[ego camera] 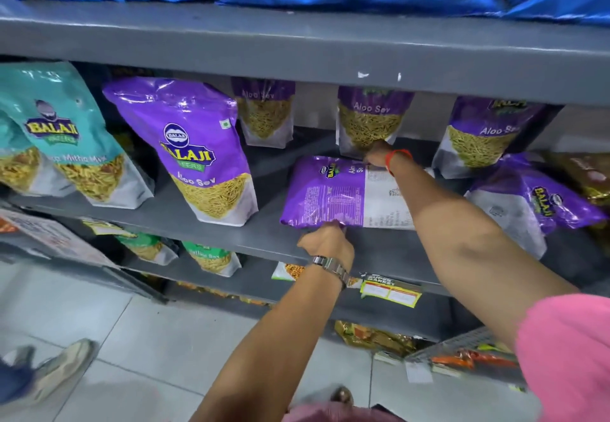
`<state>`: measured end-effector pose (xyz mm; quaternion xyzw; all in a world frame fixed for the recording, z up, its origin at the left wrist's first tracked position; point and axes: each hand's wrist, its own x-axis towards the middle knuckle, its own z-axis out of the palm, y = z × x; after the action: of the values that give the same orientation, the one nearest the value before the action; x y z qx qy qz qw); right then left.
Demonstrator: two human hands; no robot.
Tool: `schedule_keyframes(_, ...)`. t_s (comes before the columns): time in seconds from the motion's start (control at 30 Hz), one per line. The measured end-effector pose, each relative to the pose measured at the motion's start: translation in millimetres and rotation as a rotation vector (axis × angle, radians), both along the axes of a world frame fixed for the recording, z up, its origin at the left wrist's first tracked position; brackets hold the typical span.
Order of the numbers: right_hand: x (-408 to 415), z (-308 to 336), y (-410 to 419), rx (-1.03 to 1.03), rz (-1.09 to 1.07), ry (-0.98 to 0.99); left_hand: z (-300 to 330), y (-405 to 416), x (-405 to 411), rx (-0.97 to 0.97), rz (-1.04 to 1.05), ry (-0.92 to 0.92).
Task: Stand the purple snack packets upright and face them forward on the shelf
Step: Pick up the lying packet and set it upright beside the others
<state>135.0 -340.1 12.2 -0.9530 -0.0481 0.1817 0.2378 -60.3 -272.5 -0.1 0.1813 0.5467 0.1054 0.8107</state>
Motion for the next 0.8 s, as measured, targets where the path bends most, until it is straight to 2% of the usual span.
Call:
schedule_keyframes(0.03, 1, 0, -2, 0.03, -0.034, 0.007, 7, 1, -5, 0.144, -0.088, 0.018)
schedule_keyframes(0.1, 0, -1, -4, 0.08, -0.089, 0.029, 9, 7, -4, 0.298, -0.18, 0.008)
schedule_keyframes(0.23, -3, 1, -1, 0.205, -0.181, 0.03, 20, 29, 3, 0.306, -0.098, -0.064)
schedule_keyframes(0.33, -3, 5, 4, 0.371, -0.259, -0.006, 31, 47, 7, 0.392, -0.13, -0.153)
schedule_keyframes(0.4, -4, 10, 8, 0.516, -0.308, -0.004, 32, 58, 16, 0.393, -0.134, -0.15)
schedule_keyframes(0.53, -15, 19, 10, 0.801, -0.411, -0.023, 53, 77, 28, 0.615, -0.107, -0.105)
schedule_keyframes(0.8, -35, 22, 4, 1.195, -0.564, 0.0, 75, 90, 45, 0.946, -0.111, -0.262)
